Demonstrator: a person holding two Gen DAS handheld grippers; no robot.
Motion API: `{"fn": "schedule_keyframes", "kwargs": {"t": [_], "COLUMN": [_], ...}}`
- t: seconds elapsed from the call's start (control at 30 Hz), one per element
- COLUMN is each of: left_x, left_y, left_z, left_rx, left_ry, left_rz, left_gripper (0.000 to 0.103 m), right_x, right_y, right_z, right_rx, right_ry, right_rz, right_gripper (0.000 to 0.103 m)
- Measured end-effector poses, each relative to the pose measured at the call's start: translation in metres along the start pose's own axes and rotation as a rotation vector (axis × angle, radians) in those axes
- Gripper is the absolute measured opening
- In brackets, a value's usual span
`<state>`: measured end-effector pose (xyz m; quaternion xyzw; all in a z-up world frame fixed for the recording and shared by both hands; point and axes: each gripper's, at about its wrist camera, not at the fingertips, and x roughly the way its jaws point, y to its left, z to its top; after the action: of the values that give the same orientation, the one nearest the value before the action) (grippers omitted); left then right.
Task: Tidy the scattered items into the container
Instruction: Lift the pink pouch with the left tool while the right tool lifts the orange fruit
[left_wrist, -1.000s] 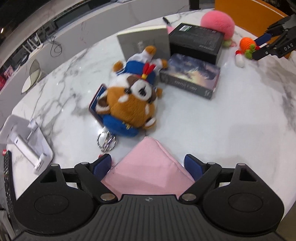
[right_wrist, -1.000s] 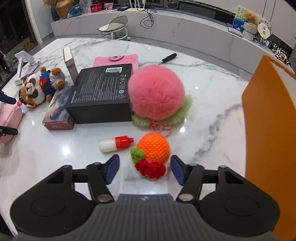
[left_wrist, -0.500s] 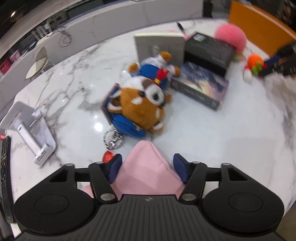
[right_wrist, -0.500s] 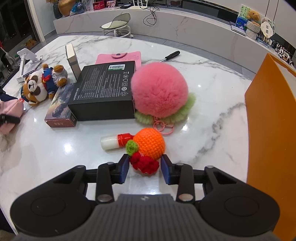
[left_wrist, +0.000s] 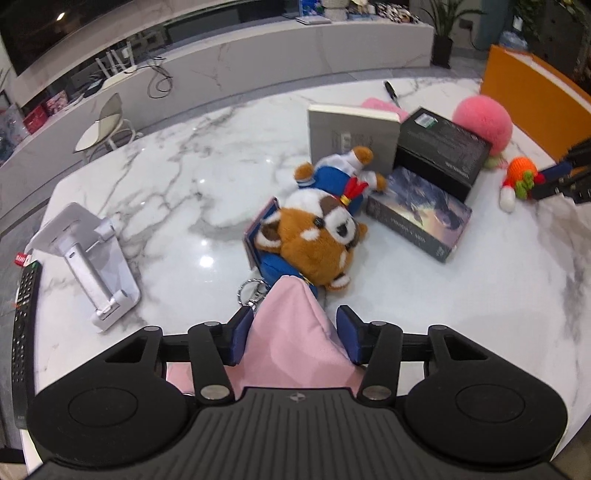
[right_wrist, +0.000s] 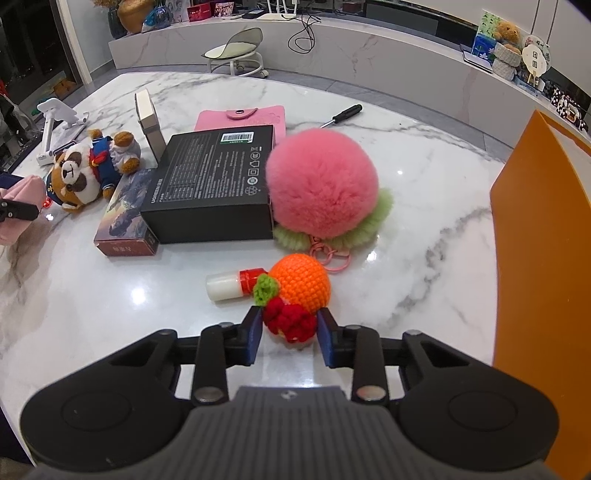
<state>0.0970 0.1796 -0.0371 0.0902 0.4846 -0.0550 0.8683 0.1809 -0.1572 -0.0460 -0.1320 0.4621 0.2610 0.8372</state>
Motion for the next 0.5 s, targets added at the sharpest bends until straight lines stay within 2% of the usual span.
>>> {"fn": "schedule_keyframes", "kwargs": {"t": [0.27, 0.5], "left_x": [-0.009, -0.018], "left_y": [0.017, 0.011], "left_z": [0.004, 0.006], "left_rx": [-0.126, -0.113], "left_ry": [-0.031, -0.088], "left_rz": [0.064, 0.044], "left_gripper": [0.058, 0.057], "right_x": [-0.006, -0.015], "right_y": [0.001, 0.0], "right_z": [0.004, 0.005], "right_rx": [-0.003, -0.006], "right_ry": [-0.007, -0.02], "right_rz": [0.004, 0.008], "right_gripper": [0.033, 0.032]}}
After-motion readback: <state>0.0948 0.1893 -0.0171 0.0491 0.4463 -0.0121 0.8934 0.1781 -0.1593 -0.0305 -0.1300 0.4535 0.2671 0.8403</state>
